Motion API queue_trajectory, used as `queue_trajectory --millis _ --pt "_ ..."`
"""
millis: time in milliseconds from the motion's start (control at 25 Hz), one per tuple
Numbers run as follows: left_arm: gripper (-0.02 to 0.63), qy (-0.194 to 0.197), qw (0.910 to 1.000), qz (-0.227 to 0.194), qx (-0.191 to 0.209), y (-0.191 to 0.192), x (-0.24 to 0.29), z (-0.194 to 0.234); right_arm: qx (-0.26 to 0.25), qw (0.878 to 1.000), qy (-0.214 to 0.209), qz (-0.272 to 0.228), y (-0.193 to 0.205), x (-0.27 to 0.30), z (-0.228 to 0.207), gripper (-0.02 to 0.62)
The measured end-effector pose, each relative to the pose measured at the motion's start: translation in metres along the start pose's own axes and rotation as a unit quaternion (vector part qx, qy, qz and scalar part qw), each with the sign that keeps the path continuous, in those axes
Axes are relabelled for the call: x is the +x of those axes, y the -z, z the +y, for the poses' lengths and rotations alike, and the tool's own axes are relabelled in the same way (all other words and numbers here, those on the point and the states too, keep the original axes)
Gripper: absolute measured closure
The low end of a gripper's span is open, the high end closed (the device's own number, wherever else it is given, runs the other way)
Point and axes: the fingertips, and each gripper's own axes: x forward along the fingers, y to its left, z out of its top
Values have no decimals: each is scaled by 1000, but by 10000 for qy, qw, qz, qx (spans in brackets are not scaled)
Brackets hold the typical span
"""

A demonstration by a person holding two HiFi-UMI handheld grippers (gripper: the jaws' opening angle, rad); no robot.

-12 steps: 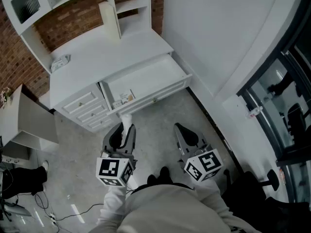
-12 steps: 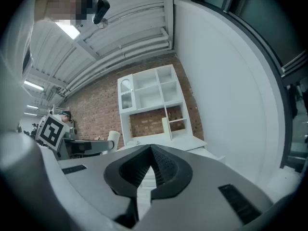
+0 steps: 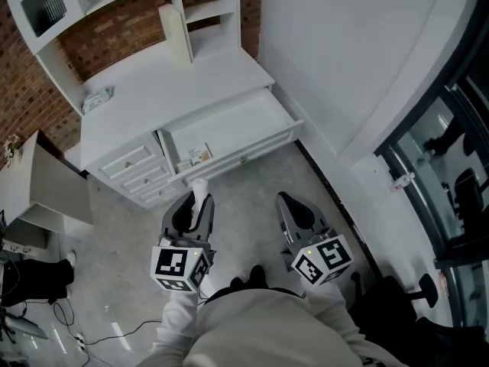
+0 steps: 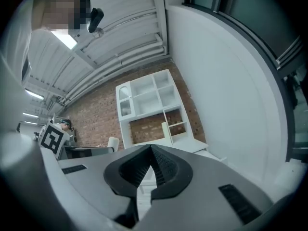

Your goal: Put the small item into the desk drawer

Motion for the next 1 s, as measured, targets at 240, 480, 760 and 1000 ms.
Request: queue_trajectory --millis 240,480,760,1000 --pt "471 -84 9999 -102 48 -8 6 -7 33 9999 60 -101 -7 -6 -17 568" --pt "471 -178 9997 -155 84 -14 11 -10 96 9999 95 -67 -4 -13 -28 568" --pt "471 -196 9997 -135 96 -13 23 -3 122 9998 121 -70 -4 -6 -38 568" --pt "471 -215 9997 -79 71 -8 53 15 112 9997 199 -31 -4 17 -57 568"
